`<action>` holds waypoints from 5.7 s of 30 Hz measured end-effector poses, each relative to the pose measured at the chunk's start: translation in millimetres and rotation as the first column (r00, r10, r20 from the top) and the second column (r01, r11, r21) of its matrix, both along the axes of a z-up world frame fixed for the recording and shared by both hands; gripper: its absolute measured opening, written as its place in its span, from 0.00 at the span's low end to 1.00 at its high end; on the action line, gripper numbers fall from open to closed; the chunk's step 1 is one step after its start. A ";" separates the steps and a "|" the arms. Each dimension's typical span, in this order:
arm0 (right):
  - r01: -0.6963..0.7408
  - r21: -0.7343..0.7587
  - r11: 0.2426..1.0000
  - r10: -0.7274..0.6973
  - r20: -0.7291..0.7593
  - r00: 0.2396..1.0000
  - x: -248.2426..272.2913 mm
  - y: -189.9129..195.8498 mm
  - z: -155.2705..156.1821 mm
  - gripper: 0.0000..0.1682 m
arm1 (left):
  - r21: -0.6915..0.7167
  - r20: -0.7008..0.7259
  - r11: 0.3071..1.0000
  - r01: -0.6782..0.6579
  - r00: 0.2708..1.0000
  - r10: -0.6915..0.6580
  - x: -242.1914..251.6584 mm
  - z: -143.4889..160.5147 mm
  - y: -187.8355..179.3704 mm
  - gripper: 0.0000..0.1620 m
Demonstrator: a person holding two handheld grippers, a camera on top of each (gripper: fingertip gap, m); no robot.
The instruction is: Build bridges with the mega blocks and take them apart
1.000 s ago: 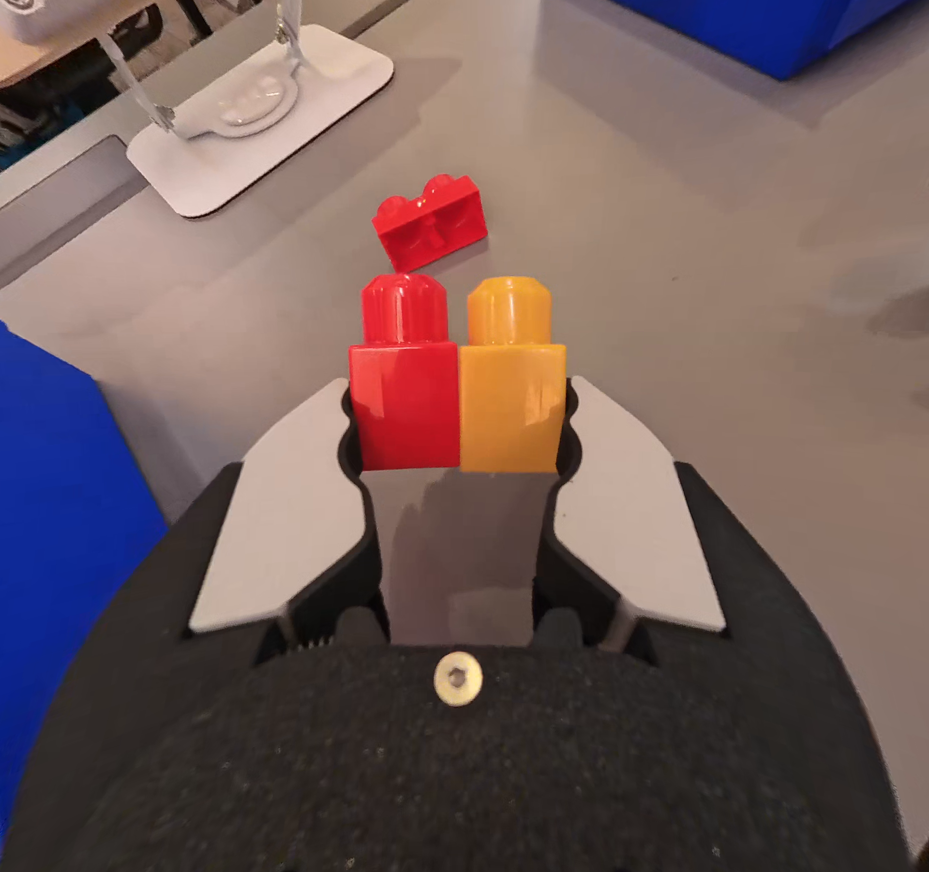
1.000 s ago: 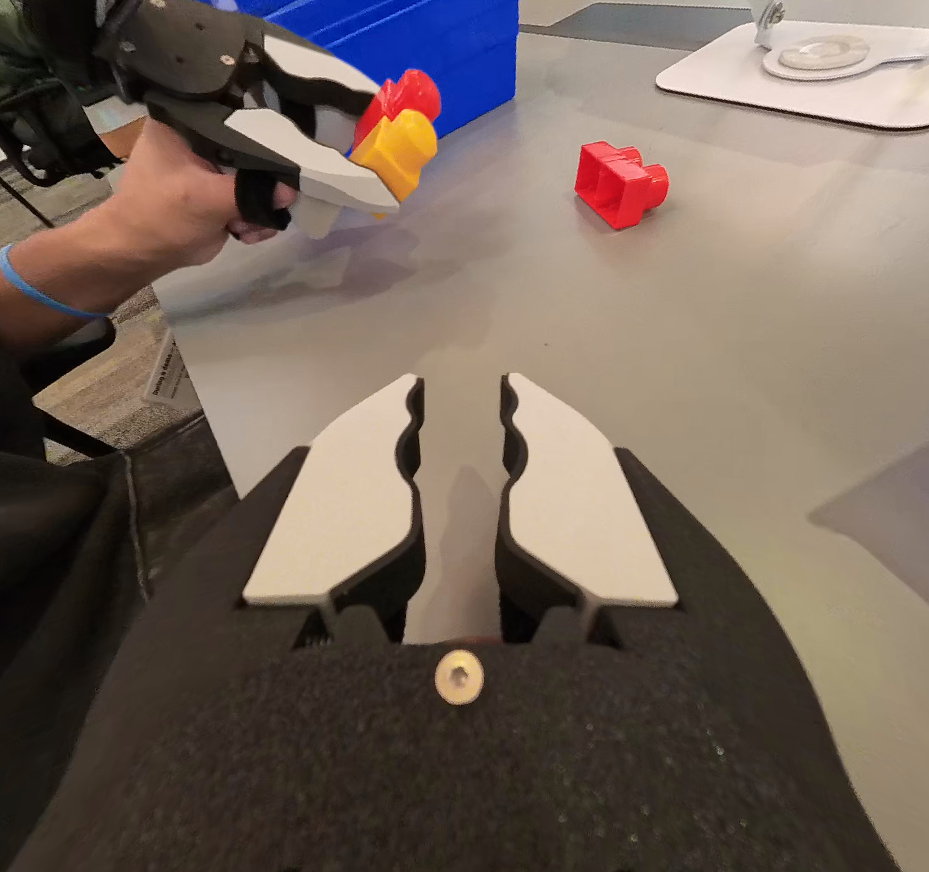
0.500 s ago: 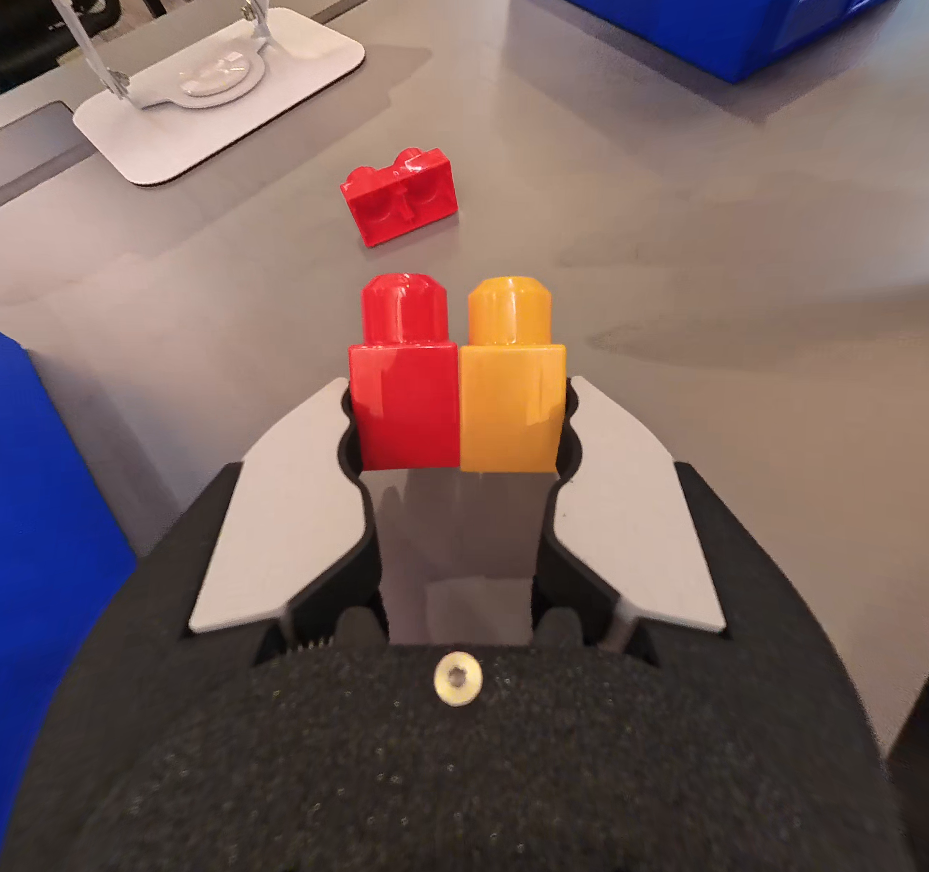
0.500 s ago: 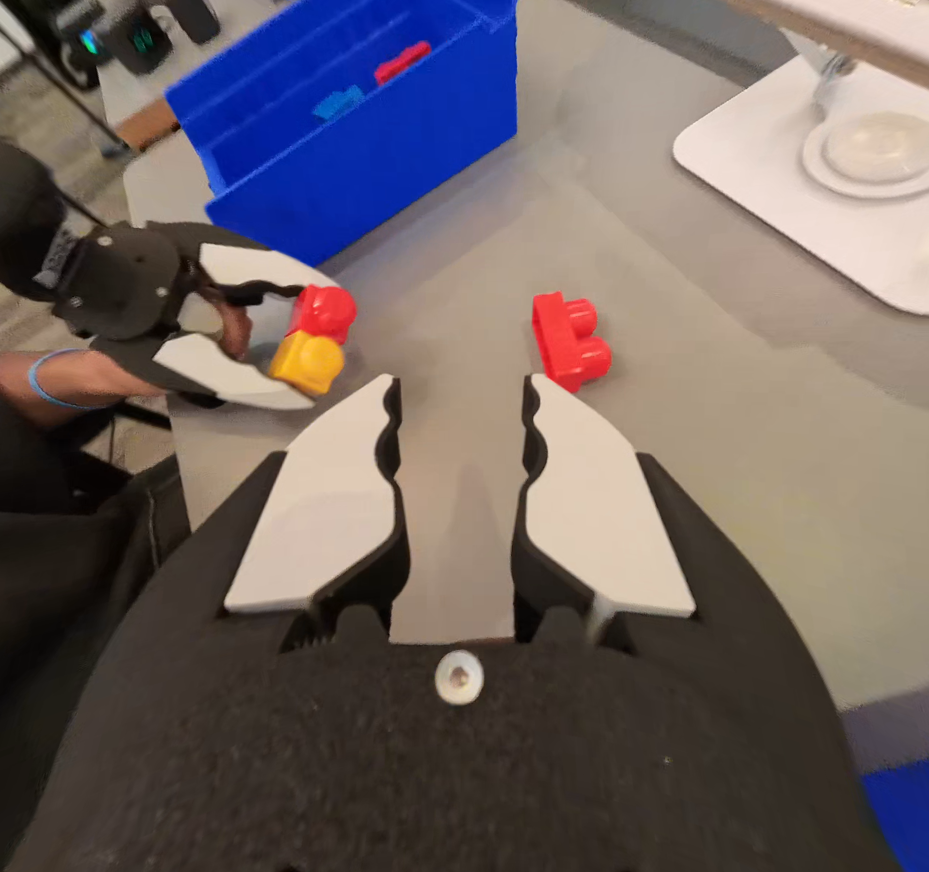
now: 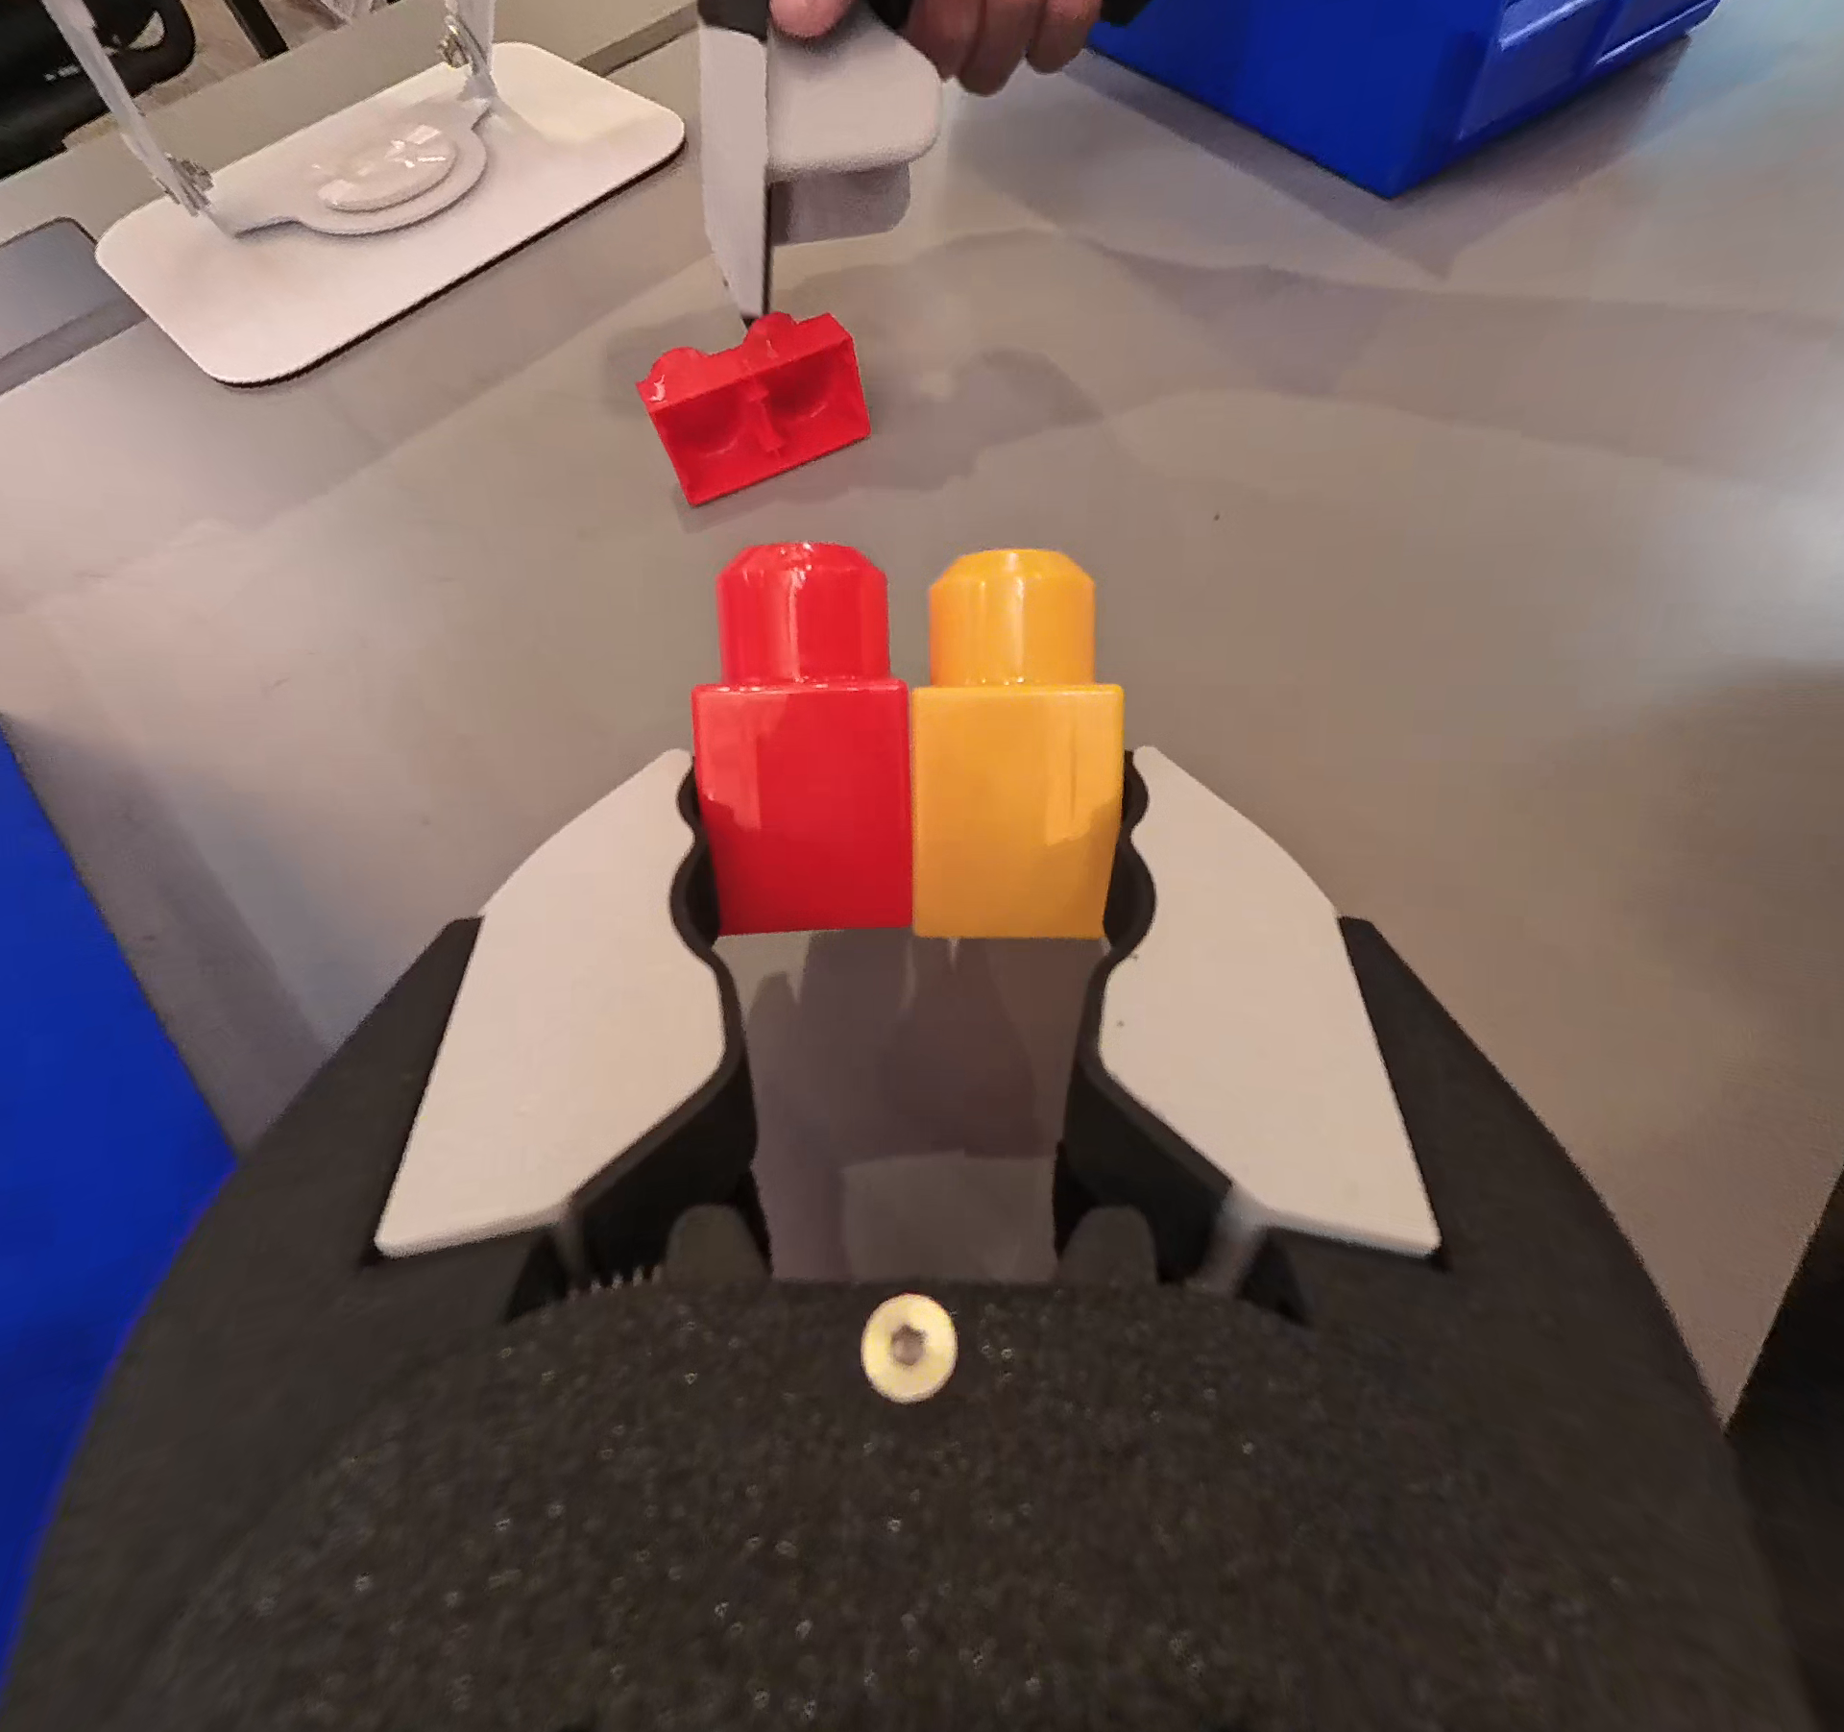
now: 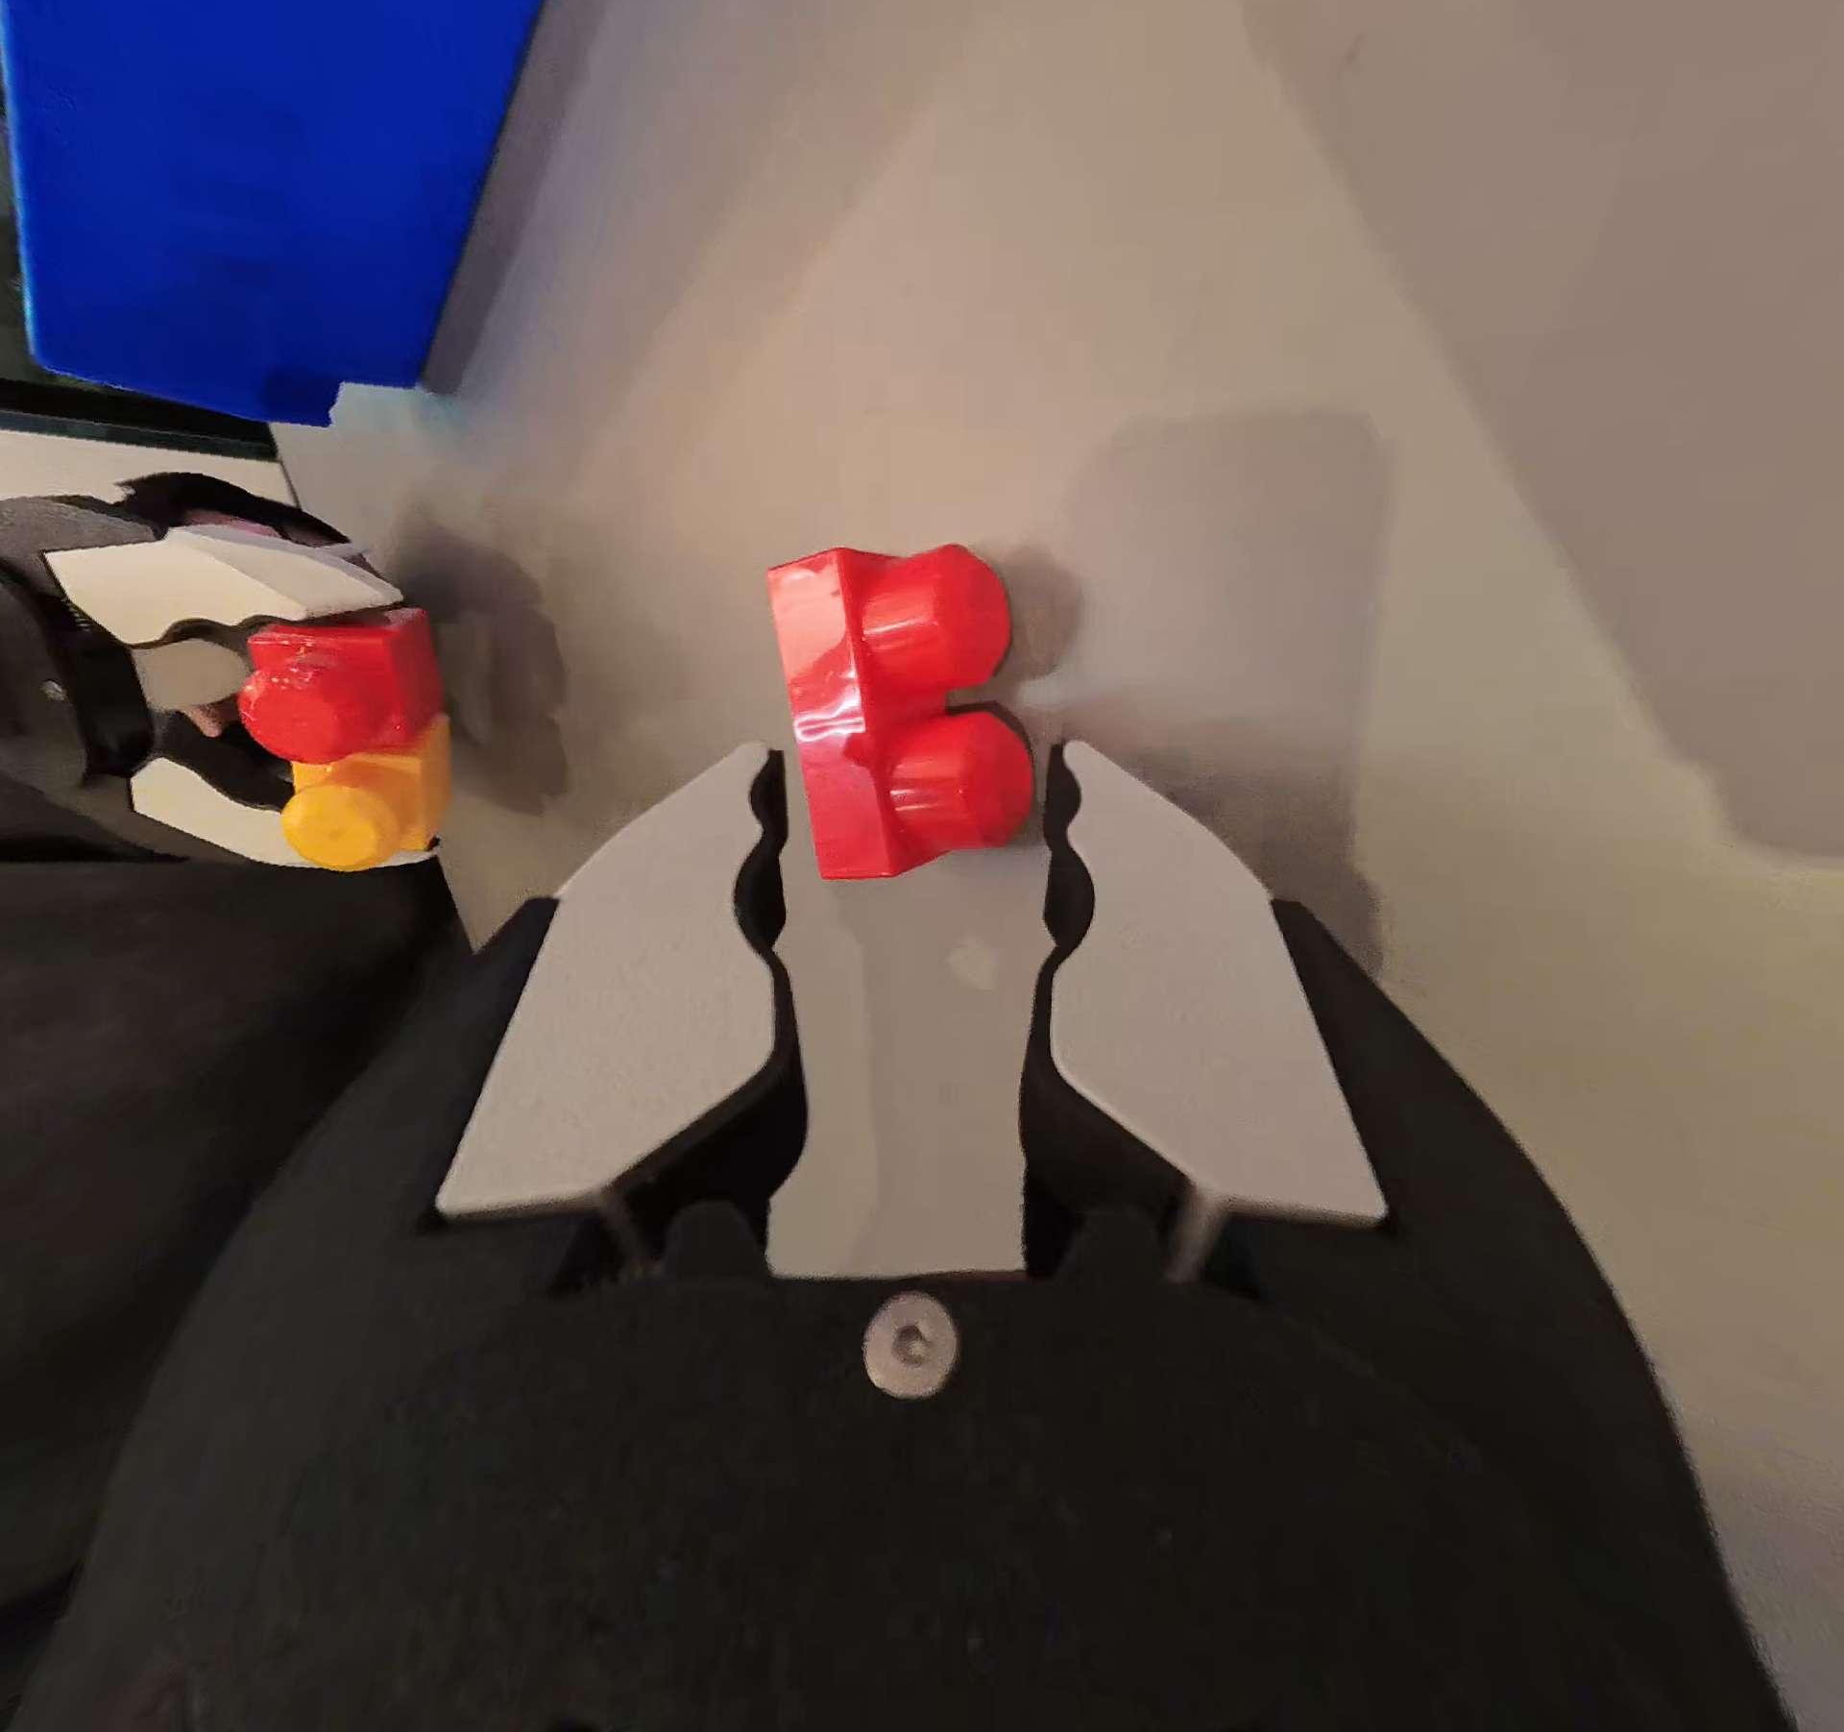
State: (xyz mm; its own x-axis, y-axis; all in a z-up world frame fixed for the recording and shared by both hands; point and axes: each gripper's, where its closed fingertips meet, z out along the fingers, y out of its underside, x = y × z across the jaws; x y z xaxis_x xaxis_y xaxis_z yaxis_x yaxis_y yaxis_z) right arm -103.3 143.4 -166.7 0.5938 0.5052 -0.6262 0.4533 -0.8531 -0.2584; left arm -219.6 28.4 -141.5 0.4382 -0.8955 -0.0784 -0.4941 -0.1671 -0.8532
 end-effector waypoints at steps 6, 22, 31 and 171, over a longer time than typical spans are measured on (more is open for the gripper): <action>-0.027 -0.066 0.997 0.023 -0.063 0.998 -10.9 -9.3 -6.7 0.30 | -0.033 0.002 0.999 0.011 1.000 -0.011 2.5 -3.8 -1.9 0.47; -0.153 0.415 0.897 0.091 0.167 0.982 -35.8 -51.1 15.9 0.15 | -0.038 -0.032 0.999 -0.003 0.999 0.002 1.6 -11.6 1.6 0.47; 0.096 0.558 0.824 -0.100 -0.023 0.995 -9.8 -71.3 42.2 0.14 | -0.018 -0.053 1.000 0.003 0.999 -0.004 6.2 -13.9 0.5 0.47; 0.353 0.196 0.915 -0.196 -0.550 0.812 -56.7 -164.5 52.8 0.20 | 0.395 -0.230 0.808 0.437 0.899 -0.374 68.9 18.8 -46.5 0.46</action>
